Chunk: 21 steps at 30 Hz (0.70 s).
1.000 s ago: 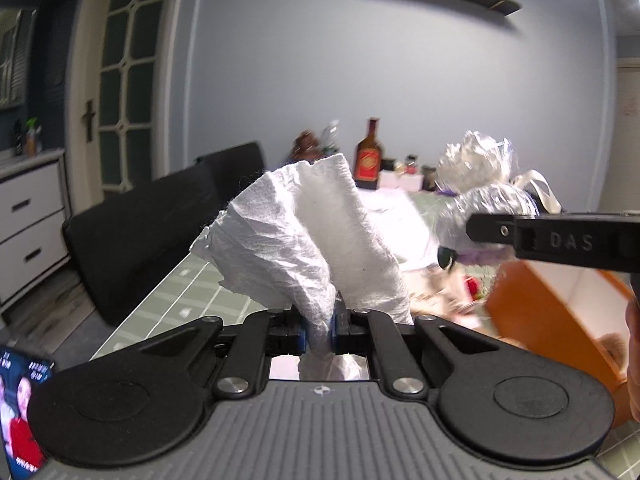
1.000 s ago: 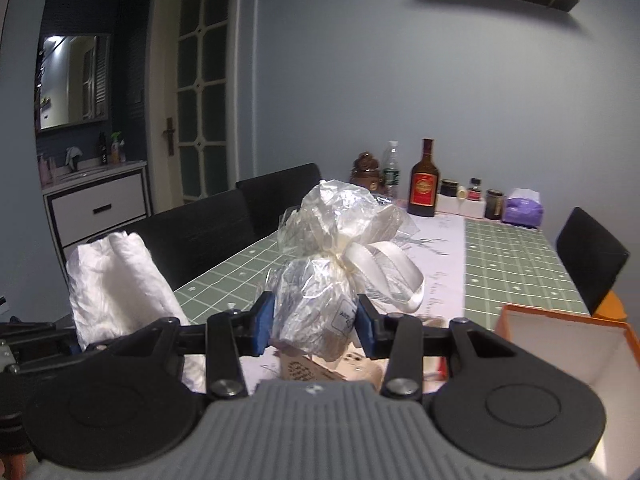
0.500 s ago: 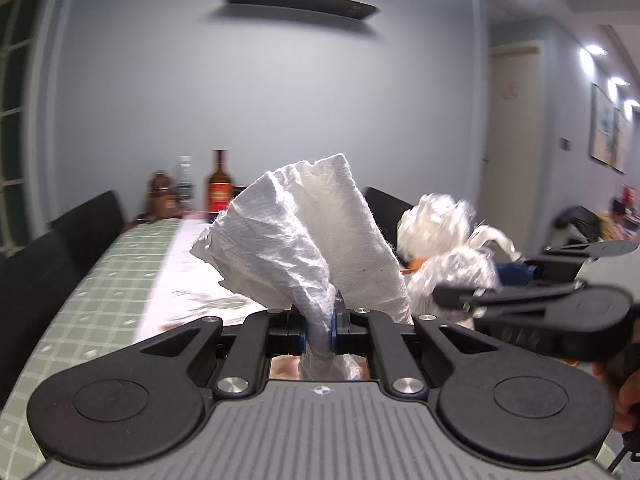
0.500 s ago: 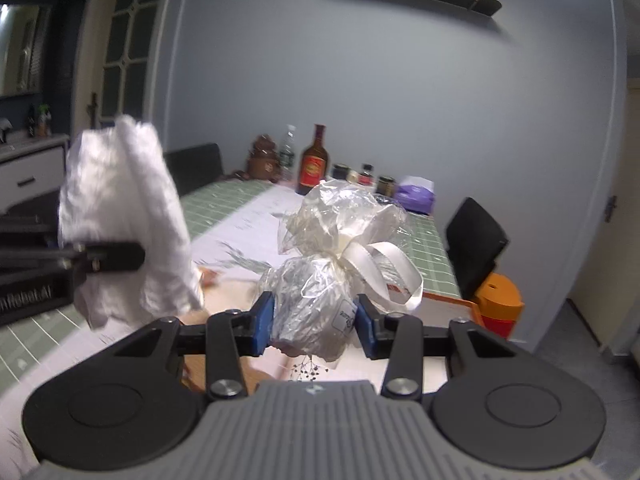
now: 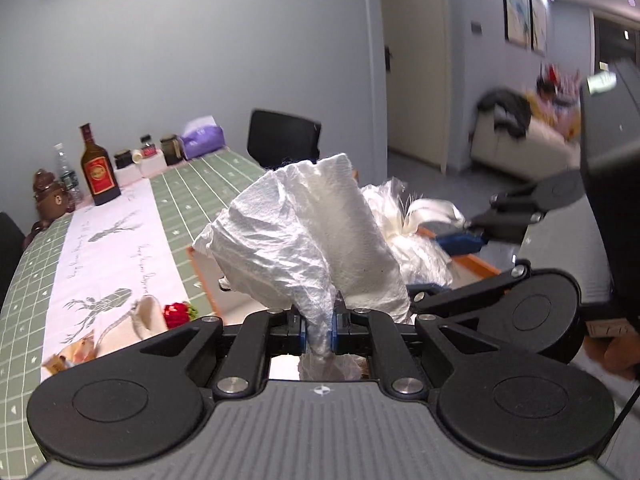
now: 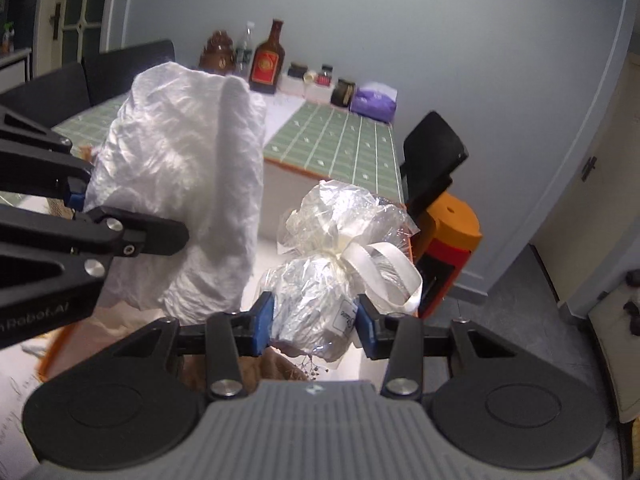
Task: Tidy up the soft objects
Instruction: 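Carry both items into the orange box and open both tools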
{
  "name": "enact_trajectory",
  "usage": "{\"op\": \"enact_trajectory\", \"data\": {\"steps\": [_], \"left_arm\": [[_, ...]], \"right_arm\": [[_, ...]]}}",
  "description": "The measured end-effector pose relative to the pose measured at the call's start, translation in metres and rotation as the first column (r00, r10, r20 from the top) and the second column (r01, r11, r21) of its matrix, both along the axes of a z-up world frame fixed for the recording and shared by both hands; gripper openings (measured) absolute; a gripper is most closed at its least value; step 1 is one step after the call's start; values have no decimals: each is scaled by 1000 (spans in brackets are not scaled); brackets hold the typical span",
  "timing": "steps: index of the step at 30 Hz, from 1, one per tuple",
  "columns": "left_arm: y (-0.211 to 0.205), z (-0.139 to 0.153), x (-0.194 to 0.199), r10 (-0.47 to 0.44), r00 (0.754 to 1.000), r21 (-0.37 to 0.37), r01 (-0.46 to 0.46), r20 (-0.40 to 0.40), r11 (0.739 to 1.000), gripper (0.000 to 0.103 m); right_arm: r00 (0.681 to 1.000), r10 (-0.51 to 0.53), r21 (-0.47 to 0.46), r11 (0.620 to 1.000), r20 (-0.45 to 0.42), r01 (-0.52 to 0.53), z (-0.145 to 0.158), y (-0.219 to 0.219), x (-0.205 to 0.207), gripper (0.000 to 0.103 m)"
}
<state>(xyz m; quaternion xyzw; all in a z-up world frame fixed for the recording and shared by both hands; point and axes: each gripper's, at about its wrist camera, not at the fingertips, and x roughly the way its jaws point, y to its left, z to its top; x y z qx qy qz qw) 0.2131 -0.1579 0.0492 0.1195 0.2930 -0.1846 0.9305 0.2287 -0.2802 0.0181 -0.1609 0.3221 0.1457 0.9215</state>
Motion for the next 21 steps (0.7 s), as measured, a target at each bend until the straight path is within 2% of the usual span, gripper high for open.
{"op": "enact_trajectory", "data": {"steps": [5, 9, 13, 21], "left_arm": [[-15, -17, 16, 4, 999, 80, 0, -52, 997, 11], [-27, -26, 21, -3, 996, 136, 15, -87, 991, 11], [-33, -33, 27, 7, 995, 167, 11, -101, 986, 12], [-37, -41, 32, 23, 994, 182, -3, -110, 983, 14]], "right_arm": [[997, 7, 5, 1000, -72, -7, -20, -10, 20, 43], [994, 31, -26, 999, -108, -34, -33, -8, 32, 44], [990, 46, -68, 996, -130, -55, -40, -4, 41, 45], [985, 39, -76, 996, -167, -53, -46, -7, 46, 47]]}}
